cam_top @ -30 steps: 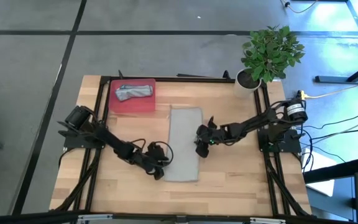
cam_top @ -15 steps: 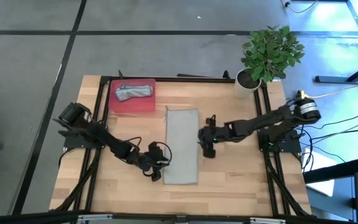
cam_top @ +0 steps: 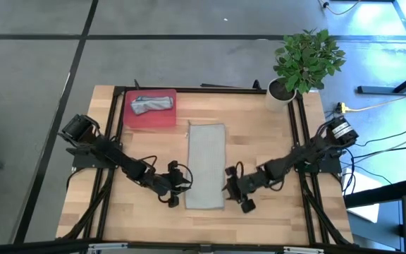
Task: Roll microfiber towels into tight, uniform cylinder then place into a basket
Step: Fold the gray towel
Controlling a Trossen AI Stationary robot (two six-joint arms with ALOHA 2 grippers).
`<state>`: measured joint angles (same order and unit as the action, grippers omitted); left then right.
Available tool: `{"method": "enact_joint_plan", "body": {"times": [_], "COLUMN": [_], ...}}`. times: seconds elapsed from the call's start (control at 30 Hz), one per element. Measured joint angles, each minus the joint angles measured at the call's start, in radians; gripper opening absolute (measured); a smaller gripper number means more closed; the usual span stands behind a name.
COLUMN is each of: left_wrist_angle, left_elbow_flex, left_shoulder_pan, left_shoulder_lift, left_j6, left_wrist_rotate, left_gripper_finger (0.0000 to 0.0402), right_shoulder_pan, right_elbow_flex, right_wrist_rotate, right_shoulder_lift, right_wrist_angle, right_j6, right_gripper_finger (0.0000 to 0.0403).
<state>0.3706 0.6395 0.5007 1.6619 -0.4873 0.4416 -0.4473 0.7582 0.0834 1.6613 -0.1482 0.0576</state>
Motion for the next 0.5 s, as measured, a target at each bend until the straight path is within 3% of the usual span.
{"method": "enact_joint_plan", "body": {"times": [0.23, 0.5], "left_wrist_angle": [0.004, 0.008], "left_elbow_flex": [0.001, 0.001], "left_shoulder_pan": [0.0, 0.0], "left_shoulder_lift": [-0.001, -0.001], "left_j6": [-0.008, -0.009], "left_wrist_rotate": [0.001, 0.002], "left_gripper_finger": [0.0094, 0.0094], "right_shoulder_pan": [-0.039, -0.042], "right_elbow_flex": [0.0, 0.002], "right_wrist_rotate": [0.002, 0.009], "right_shoulder_lift": [0.14, 0.206], "right_wrist_angle": [-0.12, -0.179], "right_j6": [0.027, 0.015], "right_gripper_finger": [0.0177, 0.0177]}}
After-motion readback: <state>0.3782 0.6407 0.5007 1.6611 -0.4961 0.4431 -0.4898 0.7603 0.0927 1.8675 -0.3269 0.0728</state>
